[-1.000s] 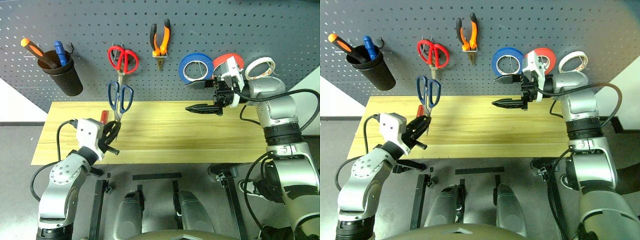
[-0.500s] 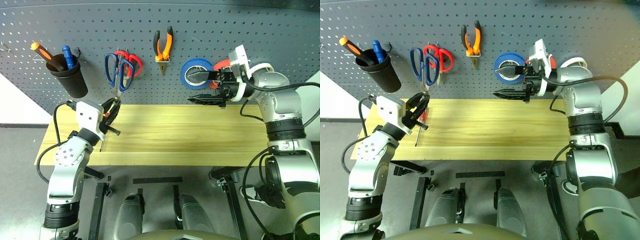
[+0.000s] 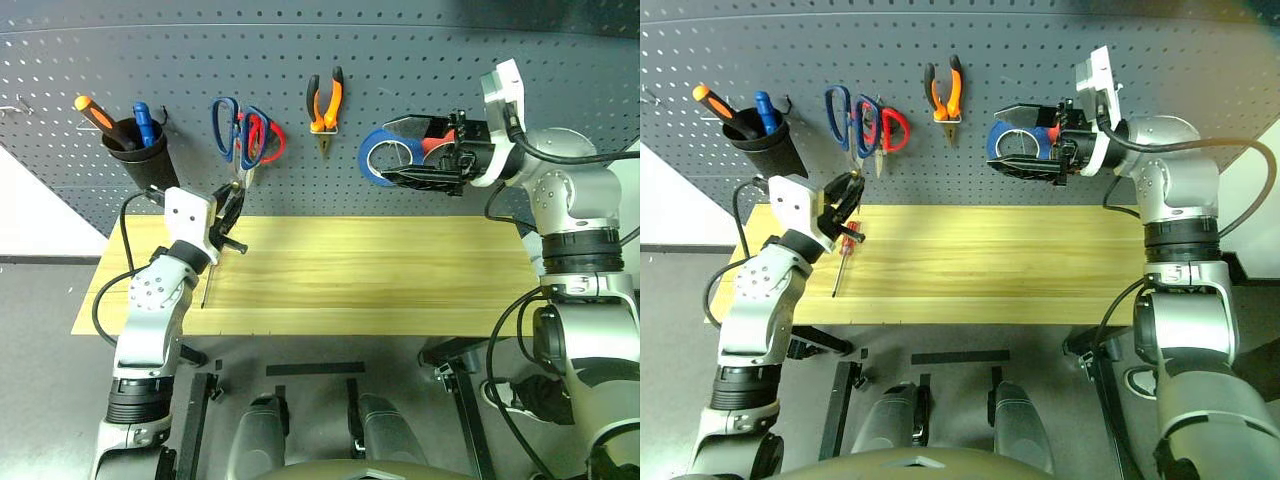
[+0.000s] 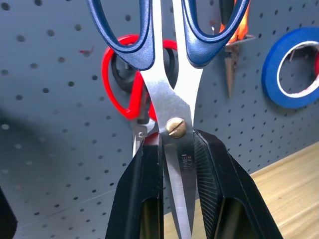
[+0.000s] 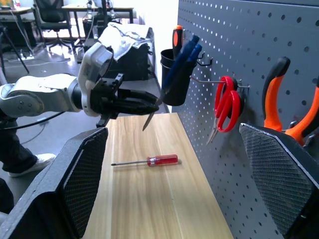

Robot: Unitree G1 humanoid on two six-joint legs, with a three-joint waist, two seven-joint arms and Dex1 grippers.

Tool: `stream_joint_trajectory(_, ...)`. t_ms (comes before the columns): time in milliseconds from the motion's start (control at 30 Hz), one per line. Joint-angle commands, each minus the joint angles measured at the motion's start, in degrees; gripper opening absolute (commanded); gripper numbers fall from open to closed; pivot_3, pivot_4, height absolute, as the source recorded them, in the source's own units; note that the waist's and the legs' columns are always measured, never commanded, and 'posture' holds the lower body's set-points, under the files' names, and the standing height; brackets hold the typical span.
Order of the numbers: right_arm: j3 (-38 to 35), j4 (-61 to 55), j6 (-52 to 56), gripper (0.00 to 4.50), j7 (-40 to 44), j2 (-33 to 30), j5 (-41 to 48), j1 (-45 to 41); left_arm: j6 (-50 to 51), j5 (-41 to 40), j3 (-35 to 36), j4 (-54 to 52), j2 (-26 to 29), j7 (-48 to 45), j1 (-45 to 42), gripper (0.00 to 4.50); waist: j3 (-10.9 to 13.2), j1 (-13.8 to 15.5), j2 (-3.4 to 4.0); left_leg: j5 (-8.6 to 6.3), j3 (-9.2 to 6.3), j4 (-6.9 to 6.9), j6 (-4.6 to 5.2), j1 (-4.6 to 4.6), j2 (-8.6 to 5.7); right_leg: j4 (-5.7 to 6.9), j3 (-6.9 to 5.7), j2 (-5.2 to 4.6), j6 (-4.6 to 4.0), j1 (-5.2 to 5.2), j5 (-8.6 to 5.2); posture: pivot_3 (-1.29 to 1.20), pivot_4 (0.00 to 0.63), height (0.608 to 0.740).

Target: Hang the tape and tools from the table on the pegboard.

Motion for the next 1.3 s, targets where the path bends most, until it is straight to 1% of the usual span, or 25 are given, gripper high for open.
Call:
stream_joint_trajectory(33, -0.92, -2.58, -0.30, 4.50, -0.28, -1.08, 0.49, -0.55, 0.57, 1.67, -0.69, -0.15, 0.36, 1.21, -2.09, 0.54, -0.13, -0.06, 0.00, 0.00, 0.00, 0.00, 0.00, 0.00, 0.00, 0.01, 0.00, 0.00, 0.00, 0.00, 0.00, 0.04, 0.086, 0.740)
stream_joint_trajectory(233, -0.64, -2.58, -0.71, 4.50, -0.62, -1.09, 0.13, -0.31, 2.72, 2.66, -1.03, 3.74, 0.73, 1.88, -4.35, 0.54, -0.60, -0.10, 0.07, 0.00, 0.00, 0.01, 0.00, 0.01, 0.00, 0.03, 0.01, 0.03, 0.00, -0.01, 0.00, 0.03, 0.084, 0.740)
stream_joint_trajectory(333, -0.45, -2.70, -0.98, 4.50, -0.89, -0.97, -0.14, -0.08, 2.26, 3.68, -1.59, 7.95, 0.54, 2.48, -6.37, 0.54, -0.98, -0.05, 0.09, 0.00, 0.01, 0.02, 0.00, 0.01, 0.00, 0.03, 0.01, 0.03, 0.00, -0.01, 0.00, 0.03, 0.081, 0.740)
stream_joint_trajectory(467, -0.36, -3.00, -1.17, 4.50, -1.23, -0.72, -0.27, 0.21, 0.63, 2.96, -0.59, 15.96, -1.36, 3.76, -10.55, 0.54, -1.10, 0.05, 0.09, 0.01, -0.01, 0.09, 0.01, 0.01, -0.04, 0.09, 0.01, 0.03, 0.00, 0.00, 0.00, 0.04, 0.080, 0.740)
stream_joint_trajectory(567, -0.07, -3.12, -1.22, 4.50, -1.76, -0.22, -0.43, 0.32, -3.36, 4.42, -1.72, 25.73, -1.93, 3.64, -14.35, 0.54, -1.11, 0.01, 0.09, 0.01, -0.01, 0.10, 0.01, 0.01, -0.08, 0.10, 0.01, 0.02, 0.00, 0.01, 0.00, 0.04, 0.080, 0.740)
stream_joint_trajectory(667, 0.12, -3.50, -1.05, 4.50, -2.10, 0.01, -0.47, 0.47, -7.04, 5.42, -2.48, 32.55, -2.30, 3.19, -17.86, 0.54, -1.13, -0.04, 0.11, 0.01, -0.01, 0.10, 0.01, 0.03, -0.08, 0.12, 0.00, 0.03, 0.00, 0.01, 0.00, 0.04, 0.090, 0.740)
stream_joint_trajectory(733, 0.19, -3.73, -0.94, 4.50, -2.27, 0.03, -0.42, 0.59, -8.97, 5.71, -2.23, 35.97, -2.25, 3.42, -20.18, 1.24, -1.13, -0.08, 0.11, 0.01, 0.00, 0.10, 0.01, 0.03, -0.08, 0.13, 0.01, 0.03, 0.00, 0.00, 0.00, 0.04, 0.093, 0.740)
stream_joint_trajectory(767, 0.23, -3.80, -0.92, 4.50, -2.37, 0.03, -0.38, 0.65, -9.92, 5.73, -1.99, 37.34, -2.19, 3.50, -21.09, 1.41, -1.13, -0.10, 0.11, 0.01, 0.00, 0.09, 0.01, 0.03, -0.09, 0.13, 0.00, 0.03, 0.00, -0.01, 0.00, 0.04, 0.093, 0.740)
stream_joint_trajectory(867, 0.31, -4.41, -0.81, 4.50, -2.60, -0.10, -0.20, 1.20, -11.94, 5.45, -1.29, 39.32, -1.73, 3.40, -22.80, 2.32, -1.13, -0.05, 0.11, 0.01, -0.01, 0.09, 0.01, 0.03, -0.09, 0.13, 0.00, 0.03, 0.00, -0.01, 0.00, 0.03, 0.095, 0.740)
stream_joint_trajectory(933, 0.23, -5.00, -0.55, 4.50, -2.67, -0.28, 0.04, 1.59, -12.61, 4.75, -0.95, 37.76, -1.41, 2.58, -22.08, 2.91, -1.13, -0.11, 0.11, 0.01, 0.00, 0.09, 0.01, 0.03, -0.09, 0.14, 0.01, 0.02, 0.00, -0.01, 0.00, 0.03, 0.096, 0.740)
stream_joint_trajectory(1000, 0.05, -5.72, -0.07, 4.50, -2.66, -0.52, 0.39, 1.95, -12.47, 3.62, -0.77, 34.72, -0.94, 0.85, -20.38, 3.65, -1.13, -0.16, 0.11, 0.01, 0.00, 0.09, 0.01, 0.03, -0.09, 0.16, 0.01, 0.02, 0.00, -0.02, 0.00, 0.04, 0.096, 0.740)
stream_joint_trajectory(1067, -0.04, -6.83, 0.66, 4.50, -2.47, -0.72, 0.86, 2.52, -11.19, 1.47, -0.05, 28.84, 0.00, -1.56, -17.40, 4.23, -1.13, -0.27, 0.11, 0.01, 0.00, 0.09, 0.01, 0.03, -0.08, 0.19, 0.01, 0.02, 0.00, -0.04, 0.00, 0.04, 0.098, 0.740)
stream_joint_trajectory(1300, 2.02, -12.34, 6.22, 4.50, -3.20, 0.15, 2.46, 5.29, 1.49, -3.81, 2.94, 6.60, 4.65, -3.70, -3.71, 4.23, -1.14, -0.31, 0.12, 0.01, -0.09, 0.09, 0.01, 0.05, -0.01, 0.34, 0.09, 0.02, 0.00, -0.09, 0.00, 0.06, 0.111, 0.740)
